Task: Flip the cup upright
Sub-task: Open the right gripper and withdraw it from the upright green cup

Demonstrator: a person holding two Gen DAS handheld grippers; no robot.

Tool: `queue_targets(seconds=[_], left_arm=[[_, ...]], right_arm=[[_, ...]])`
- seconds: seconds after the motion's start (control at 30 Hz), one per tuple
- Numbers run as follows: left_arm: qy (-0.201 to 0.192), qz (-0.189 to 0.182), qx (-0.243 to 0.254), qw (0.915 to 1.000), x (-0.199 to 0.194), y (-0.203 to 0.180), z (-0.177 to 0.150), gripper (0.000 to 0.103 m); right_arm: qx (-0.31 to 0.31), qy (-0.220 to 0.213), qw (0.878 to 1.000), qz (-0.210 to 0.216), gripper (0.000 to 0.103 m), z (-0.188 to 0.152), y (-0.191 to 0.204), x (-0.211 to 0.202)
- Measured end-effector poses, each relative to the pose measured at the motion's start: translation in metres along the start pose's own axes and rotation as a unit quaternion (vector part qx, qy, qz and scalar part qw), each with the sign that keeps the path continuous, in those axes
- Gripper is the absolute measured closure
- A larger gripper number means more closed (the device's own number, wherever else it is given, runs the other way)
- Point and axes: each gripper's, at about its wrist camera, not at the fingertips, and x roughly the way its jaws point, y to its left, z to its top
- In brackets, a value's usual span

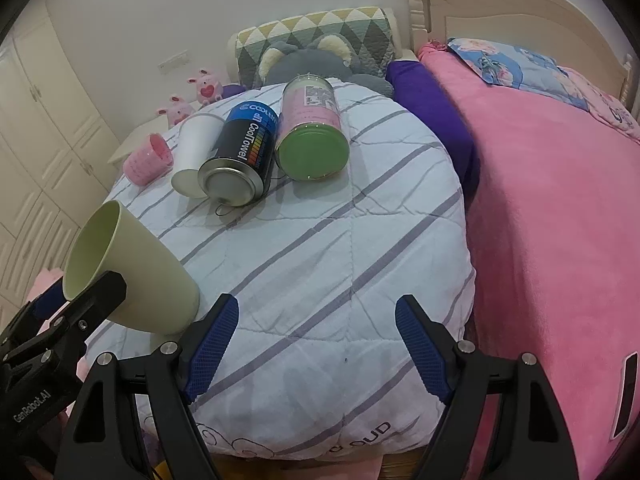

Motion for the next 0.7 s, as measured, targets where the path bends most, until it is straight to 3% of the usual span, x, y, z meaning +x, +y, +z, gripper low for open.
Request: queue_targets(seconds=[0.5, 0.7], left_arm=[[-0.026, -0.018, 0.027, 0.9991, -0.040, 0.000, -0.019, 0.007], [-0.044, -0.003, 0.042, 0.9982, -0.058, 0.010, -0.039, 0.007]], right_arm=[[-0.001, -0.058, 0.998, -0.019, 0.021, -0.020, 0.010, -0.043], [-0.011, -0.075, 0.997, -0.008, 0.021, -0.040, 0.020, -0.049]])
